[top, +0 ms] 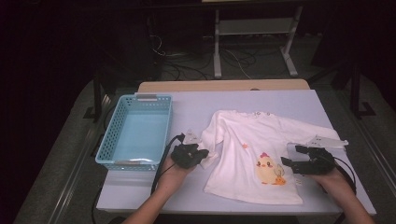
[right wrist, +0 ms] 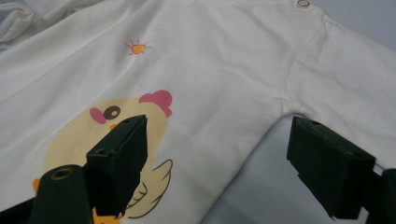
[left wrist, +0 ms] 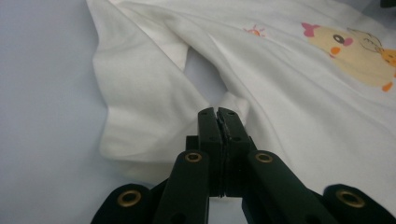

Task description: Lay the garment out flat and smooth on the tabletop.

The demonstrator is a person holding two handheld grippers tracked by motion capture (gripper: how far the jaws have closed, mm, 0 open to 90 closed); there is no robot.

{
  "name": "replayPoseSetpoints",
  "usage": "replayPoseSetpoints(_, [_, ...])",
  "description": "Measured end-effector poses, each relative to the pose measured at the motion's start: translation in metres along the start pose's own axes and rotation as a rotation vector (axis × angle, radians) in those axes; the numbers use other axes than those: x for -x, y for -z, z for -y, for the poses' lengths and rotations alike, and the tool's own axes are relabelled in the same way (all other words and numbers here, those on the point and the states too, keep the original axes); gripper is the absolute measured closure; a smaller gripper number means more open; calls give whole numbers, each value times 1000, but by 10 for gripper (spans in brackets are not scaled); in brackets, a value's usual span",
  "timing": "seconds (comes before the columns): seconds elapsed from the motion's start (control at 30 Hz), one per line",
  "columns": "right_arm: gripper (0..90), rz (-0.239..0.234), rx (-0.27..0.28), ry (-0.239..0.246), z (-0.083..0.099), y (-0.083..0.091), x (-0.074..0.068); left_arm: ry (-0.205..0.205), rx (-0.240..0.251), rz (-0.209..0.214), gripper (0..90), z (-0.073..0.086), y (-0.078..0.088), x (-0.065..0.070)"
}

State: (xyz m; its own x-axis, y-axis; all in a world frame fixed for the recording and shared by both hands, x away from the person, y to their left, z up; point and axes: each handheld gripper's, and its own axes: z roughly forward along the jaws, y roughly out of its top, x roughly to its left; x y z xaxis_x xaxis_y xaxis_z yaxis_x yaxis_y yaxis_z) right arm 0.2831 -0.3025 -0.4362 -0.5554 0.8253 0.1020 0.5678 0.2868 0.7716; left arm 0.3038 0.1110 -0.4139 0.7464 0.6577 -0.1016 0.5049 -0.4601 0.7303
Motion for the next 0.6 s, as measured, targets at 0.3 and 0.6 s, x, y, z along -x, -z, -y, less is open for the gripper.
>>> replayPoseSetpoints(0.3, [194,-3,-3,1,0,-1,-1,30,-12,10,877,22,21,0])
replayPoseSetpoints(0.6, [194,-5,-4,2,-1,-2,-2,58,-30,3,851,43,36,-6])
